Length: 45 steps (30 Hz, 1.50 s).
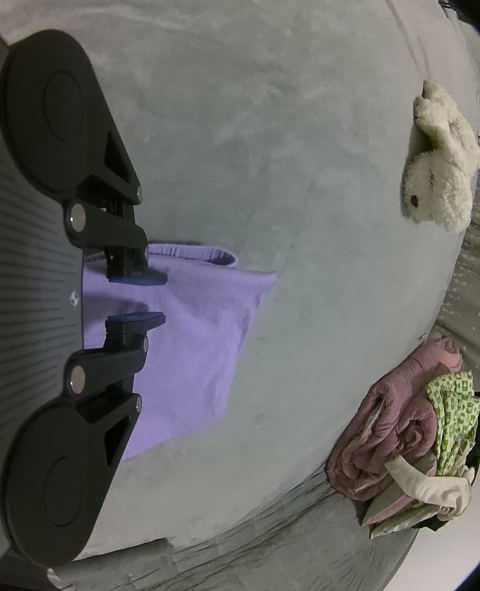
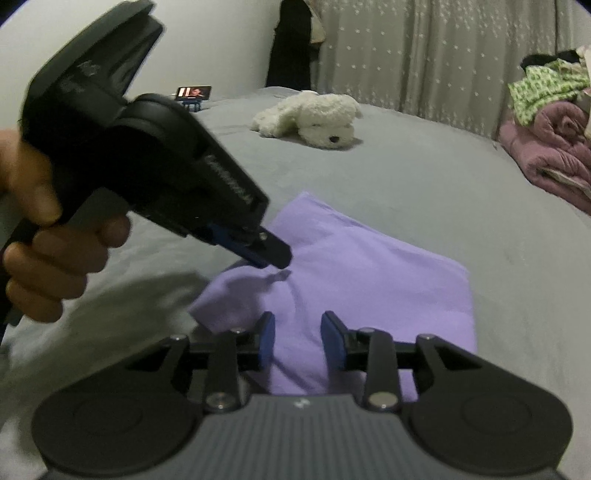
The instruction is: Fold clothes
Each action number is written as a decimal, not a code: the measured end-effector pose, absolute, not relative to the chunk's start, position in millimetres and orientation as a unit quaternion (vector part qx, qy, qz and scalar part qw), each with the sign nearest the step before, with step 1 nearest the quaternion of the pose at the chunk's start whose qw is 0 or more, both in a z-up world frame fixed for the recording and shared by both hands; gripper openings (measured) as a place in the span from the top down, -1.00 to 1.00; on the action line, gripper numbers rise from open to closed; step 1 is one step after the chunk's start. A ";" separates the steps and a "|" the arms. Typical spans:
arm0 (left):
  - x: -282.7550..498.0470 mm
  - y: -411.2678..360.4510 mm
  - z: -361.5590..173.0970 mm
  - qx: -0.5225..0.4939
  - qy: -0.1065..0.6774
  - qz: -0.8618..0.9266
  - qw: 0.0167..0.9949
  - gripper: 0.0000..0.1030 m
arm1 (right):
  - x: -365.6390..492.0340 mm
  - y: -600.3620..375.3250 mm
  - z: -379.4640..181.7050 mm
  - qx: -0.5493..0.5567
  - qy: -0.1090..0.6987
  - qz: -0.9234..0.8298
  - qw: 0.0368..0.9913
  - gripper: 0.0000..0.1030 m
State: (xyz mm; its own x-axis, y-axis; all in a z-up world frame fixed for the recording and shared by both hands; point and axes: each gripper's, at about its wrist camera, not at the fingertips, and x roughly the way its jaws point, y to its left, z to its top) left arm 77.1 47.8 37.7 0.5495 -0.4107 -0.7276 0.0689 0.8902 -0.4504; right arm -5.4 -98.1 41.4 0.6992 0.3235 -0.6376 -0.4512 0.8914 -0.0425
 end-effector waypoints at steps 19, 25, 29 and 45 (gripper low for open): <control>85.9 59.4 30.7 -0.224 0.481 -0.160 0.833 0.66 | -41.4 -54.4 20.0 -0.252 0.256 0.289 0.887 -0.31; 86.0 64.7 30.9 -0.235 0.480 -0.162 0.830 0.63 | -41.0 -48.4 14.1 -0.285 0.237 0.275 0.887 -0.34; 85.9 70.9 34.0 -0.248 0.476 -0.162 0.828 0.55 | -37.2 -44.8 10.4 -0.314 0.220 0.256 0.888 -0.28; 89.4 105.8 28.6 -0.304 0.471 -0.128 0.818 0.39 | -6.1 -9.6 -15.5 -0.375 0.202 0.217 0.879 0.42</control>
